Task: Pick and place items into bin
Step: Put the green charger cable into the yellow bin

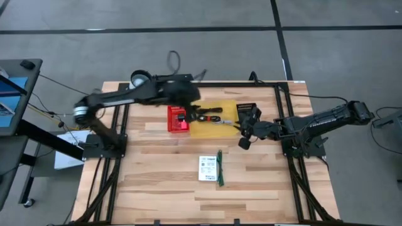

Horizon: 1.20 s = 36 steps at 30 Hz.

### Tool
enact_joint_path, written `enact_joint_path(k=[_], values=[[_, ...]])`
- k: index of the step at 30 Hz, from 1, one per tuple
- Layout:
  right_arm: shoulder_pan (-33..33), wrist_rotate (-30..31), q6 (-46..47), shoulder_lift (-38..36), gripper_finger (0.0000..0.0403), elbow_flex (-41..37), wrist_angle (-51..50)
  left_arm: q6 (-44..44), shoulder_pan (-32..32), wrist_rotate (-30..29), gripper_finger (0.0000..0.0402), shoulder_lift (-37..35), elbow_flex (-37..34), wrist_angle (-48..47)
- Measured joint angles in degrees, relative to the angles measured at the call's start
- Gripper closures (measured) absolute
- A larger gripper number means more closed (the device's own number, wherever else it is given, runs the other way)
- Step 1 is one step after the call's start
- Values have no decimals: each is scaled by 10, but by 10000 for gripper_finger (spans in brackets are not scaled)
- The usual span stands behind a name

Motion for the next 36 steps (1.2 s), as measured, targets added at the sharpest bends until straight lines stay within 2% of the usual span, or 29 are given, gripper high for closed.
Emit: enact_joint_path(k=[5,10,12,15,19,23,28,31,36], values=[[13,-24,-8,0,325,0,22,-25,-17,-2,214,-158,-166,148],[22,-95,-41,0,325,0,28,-59,-37,-3,214,-289,-314,242],[21,-132,0,0,325,0,27,-70,-45,-3,214,-330,-357,268],[19,-142,92,0,325,0,27,-76,-55,-3,214,-378,-405,283],[30,-146,184,0,325,0,17,-67,-58,-3,214,-421,-441,278],[29,-188,281,0,316,0,4,-62,-58,-3,214,-437,-460,277],[38,-225,358,29,267,6,5,-67,-58,-3,214,-433,-461,244],[37,-252,378,67,228,26,9,-68,-58,-1,214,-427,-462,210],[37,-265,399,142,185,69,9,-93,-58,-1,214,-420,-462,213]])
